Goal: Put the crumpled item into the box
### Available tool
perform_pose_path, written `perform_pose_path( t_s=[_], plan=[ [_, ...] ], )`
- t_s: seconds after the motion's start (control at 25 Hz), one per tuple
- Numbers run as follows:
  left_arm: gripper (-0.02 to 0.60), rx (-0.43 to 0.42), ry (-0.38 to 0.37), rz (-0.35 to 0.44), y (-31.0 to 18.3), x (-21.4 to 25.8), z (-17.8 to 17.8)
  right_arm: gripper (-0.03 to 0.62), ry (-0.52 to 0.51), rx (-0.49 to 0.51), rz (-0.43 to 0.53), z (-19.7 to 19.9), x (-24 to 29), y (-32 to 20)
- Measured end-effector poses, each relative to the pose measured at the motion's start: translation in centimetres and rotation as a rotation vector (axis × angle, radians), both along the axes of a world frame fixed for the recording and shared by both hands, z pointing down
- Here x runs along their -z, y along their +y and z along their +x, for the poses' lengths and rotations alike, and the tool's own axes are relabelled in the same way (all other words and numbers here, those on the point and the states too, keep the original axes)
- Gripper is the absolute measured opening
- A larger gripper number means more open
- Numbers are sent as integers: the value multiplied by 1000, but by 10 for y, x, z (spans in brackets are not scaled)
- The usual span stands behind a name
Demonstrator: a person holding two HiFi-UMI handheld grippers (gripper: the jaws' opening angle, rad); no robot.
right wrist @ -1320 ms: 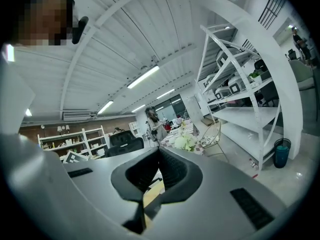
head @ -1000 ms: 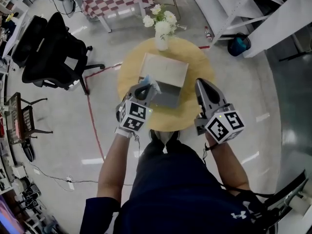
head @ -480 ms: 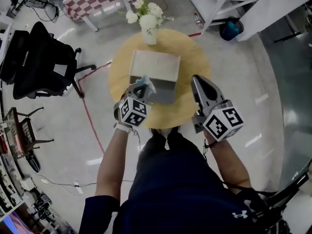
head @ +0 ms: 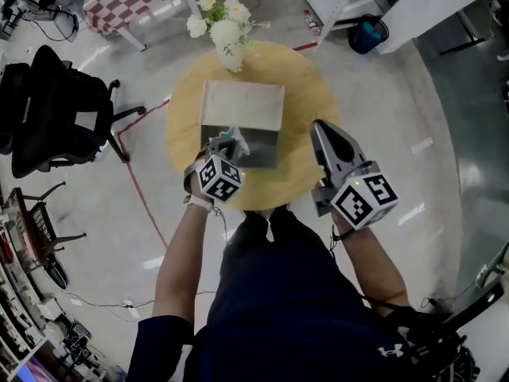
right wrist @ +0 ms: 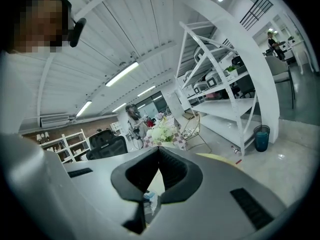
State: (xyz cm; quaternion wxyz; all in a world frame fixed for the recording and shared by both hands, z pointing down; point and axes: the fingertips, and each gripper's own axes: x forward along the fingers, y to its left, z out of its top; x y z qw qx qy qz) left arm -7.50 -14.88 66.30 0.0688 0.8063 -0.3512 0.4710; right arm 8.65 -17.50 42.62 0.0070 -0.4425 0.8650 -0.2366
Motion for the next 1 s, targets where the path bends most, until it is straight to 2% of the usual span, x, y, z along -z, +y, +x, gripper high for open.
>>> perform_pose_path(
  t_s=[0.4,0.6,1.0],
  plan=[
    [18,-71,-84,-96,-2,-41,7,2,6,-9,-21,2,-11,-3],
    [18,-96,-96,-150,0,-55,8,2,12,-36,-29,7,-13,-6],
    [18,-92,-83,-177,-4,-65,10,2,13,-58,-37,9,-16,-6]
  ],
)
